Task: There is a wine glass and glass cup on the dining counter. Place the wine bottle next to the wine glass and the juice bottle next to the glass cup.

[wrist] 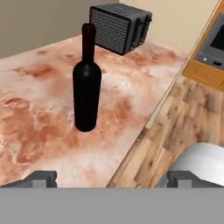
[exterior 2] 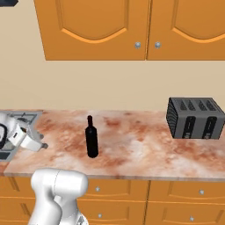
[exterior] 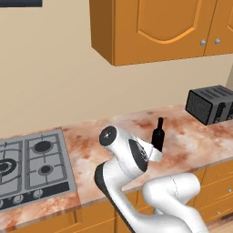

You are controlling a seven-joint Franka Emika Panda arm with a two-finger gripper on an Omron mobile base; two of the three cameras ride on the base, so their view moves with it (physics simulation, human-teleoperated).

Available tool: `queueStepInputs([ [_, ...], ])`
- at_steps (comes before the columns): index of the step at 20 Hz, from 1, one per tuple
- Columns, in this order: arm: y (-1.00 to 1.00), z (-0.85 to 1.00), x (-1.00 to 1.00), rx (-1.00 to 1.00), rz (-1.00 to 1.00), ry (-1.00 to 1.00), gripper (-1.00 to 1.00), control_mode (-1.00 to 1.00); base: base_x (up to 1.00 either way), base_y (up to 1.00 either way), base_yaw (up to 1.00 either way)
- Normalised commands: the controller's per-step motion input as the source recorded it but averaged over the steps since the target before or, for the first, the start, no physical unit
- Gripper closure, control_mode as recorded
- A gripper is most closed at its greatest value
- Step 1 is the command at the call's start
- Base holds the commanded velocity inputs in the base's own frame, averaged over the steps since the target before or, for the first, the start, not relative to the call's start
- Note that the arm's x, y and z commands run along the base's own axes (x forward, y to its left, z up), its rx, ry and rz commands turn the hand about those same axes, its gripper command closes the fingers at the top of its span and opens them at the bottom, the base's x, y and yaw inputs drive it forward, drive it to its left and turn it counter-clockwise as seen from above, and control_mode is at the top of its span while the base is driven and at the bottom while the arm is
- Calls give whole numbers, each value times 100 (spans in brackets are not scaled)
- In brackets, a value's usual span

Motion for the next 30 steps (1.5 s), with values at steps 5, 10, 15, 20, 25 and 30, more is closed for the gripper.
queueStepInputs([
  [5,-8,0,1,-19,-24,-21,-100,-100,0,0,0],
  [10,-11,0,6,-1,-5,-12,-100,-100,0,0,0],
  [15,-16,0,13,0,0,-8,-100,-100,0,0,0],
  [20,-21,0,17,0,0,-5,-100,-100,0,0,0],
  [25,-21,0,33,0,0,0,-100,-100,0,0,0],
  [30,-23,2,29,3,0,0,-100,-100,0,0,0],
])
